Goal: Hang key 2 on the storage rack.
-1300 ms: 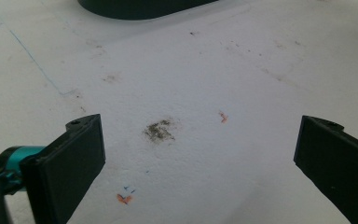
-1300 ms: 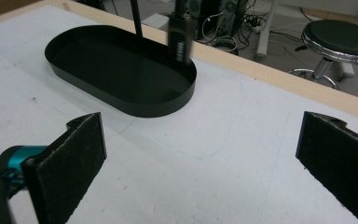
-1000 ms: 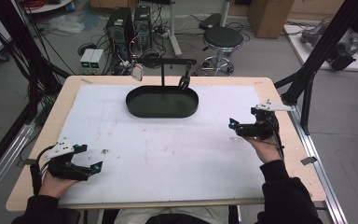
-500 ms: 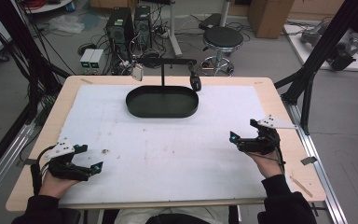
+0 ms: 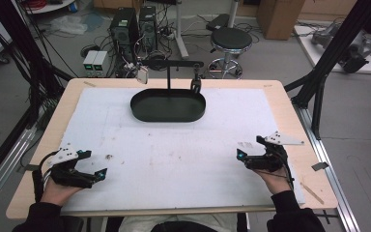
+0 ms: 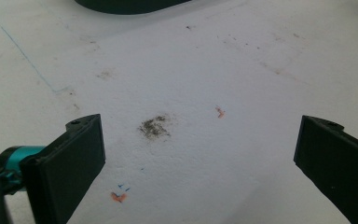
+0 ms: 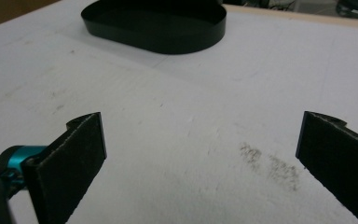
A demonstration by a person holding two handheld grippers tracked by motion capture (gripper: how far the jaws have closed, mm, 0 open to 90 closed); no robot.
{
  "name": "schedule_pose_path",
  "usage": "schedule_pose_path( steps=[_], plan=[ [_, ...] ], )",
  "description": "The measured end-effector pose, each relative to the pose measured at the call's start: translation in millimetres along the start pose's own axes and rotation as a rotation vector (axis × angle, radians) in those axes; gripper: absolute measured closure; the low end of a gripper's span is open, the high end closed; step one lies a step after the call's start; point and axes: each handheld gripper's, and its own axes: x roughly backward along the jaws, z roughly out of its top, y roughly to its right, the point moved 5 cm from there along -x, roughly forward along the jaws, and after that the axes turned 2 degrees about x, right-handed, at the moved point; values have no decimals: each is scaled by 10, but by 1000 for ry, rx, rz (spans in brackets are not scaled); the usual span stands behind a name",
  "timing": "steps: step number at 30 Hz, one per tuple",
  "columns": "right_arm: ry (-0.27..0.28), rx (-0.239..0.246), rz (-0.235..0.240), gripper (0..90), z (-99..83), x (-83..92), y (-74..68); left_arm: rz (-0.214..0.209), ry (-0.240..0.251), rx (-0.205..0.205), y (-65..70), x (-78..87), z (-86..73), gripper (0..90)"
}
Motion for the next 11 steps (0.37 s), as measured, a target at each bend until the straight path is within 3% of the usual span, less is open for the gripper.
schedule_pose_path(
  steps=[6,11],
  plan=[
    [-50,6,16,7,-171,-55,-25,0,-5,-2,-3,-8,-5,24],
    [-52,-12,14,7,-243,-63,-8,-1,-12,5,2,-22,-16,23]
  ],
)
